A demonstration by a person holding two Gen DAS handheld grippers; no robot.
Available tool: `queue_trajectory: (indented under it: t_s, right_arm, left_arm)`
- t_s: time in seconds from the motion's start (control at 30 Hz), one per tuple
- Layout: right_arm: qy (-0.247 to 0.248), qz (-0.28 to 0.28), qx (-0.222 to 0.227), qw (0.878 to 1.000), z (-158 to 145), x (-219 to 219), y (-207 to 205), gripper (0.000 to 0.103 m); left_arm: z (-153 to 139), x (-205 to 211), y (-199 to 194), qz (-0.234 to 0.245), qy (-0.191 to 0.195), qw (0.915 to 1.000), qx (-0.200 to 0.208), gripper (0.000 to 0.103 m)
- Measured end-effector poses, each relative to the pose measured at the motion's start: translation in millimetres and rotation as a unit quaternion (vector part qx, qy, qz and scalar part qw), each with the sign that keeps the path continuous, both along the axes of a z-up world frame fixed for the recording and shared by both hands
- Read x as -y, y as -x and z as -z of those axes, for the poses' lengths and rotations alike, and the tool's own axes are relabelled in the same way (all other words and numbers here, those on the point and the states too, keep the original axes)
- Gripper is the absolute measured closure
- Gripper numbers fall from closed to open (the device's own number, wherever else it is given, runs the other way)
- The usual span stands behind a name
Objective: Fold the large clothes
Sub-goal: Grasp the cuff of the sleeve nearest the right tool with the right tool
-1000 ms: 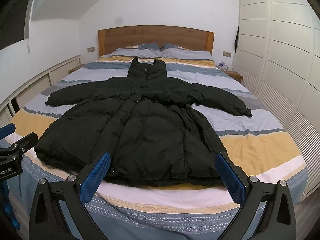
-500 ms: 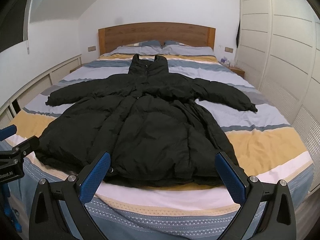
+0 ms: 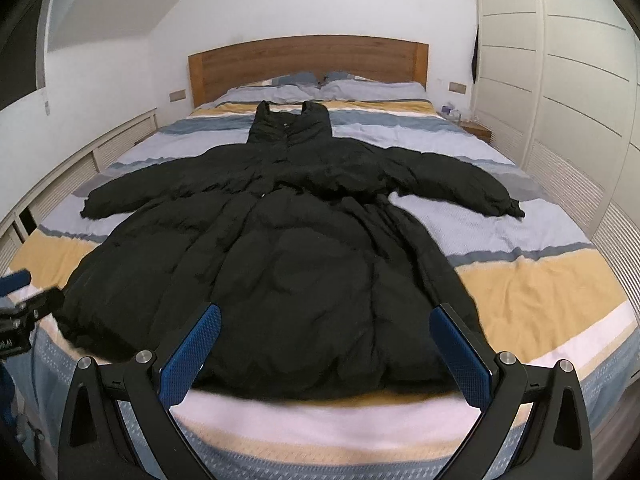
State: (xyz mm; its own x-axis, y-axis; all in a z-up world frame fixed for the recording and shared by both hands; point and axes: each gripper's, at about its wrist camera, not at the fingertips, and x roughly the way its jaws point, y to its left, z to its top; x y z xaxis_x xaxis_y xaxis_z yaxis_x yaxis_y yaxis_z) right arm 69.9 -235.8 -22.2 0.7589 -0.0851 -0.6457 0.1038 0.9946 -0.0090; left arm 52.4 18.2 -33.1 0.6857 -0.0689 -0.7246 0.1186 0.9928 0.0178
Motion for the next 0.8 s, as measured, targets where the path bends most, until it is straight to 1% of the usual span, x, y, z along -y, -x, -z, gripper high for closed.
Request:
queue_trajectory:
  t_s: [0.1, 0.2, 0.3, 0.4, 0.53, 0.63, 0.67, 0.73, 0.77, 0.8]
  right_arm:
    - [0.004, 0.011, 0.008, 1.000, -9, 14, -14, 0.001]
    - [0.006, 0.023, 0.015, 1.000, -17, 29, -28, 0.001]
    - [0.004, 0.034, 0.019, 0.999, -23, 48, -45, 0.001]
    - [0.002, 0.042, 0.009, 0.999, -24, 66, -67, 0.001]
    - [-0.046, 0.052, -0.009, 0.998, -20, 97, -103, 0.001]
    - [-0.051, 0.065, -0.016, 0.996, -16, 119, -133, 0.001]
    - [-0.063, 0.070, -0.022, 0.995, -12, 130, -148, 0.001]
    - [-0.110, 0.078, -0.031, 0.990, -3, 156, -179, 0.001]
    - [-0.128, 0.085, -0.033, 0.988, 2, 167, -191, 0.001]
    - [-0.155, 0.100, -0.036, 0.982, 9, 183, -208, 0.001]
  left_arm:
    - [2, 1, -8, -0.001, -0.017, 0.9998, 0.006, 0.003]
    - [2, 1, -21, -0.006, -0.014, 0.9999, 0.009, 0.003]
    - [-3, 0, -36, -0.013, -0.013, 0.9996, 0.023, 0.003]
    - [-9, -2, -54, -0.011, -0.008, 0.9991, 0.039, 0.003]
    - [-12, -8, -85, 0.001, 0.019, 0.9992, 0.034, 0.003]
    - [-12, -9, -115, 0.010, 0.027, 0.9991, 0.031, 0.003]
    - [-12, -9, -126, 0.016, 0.032, 0.9990, 0.028, 0.003]
    - [-12, -8, -157, 0.035, 0.055, 0.9976, 0.022, 0.003]
    - [-13, -7, -168, 0.039, 0.062, 0.9970, 0.025, 0.003]
    - [-14, -4, -185, 0.046, 0.068, 0.9961, 0.035, 0.003]
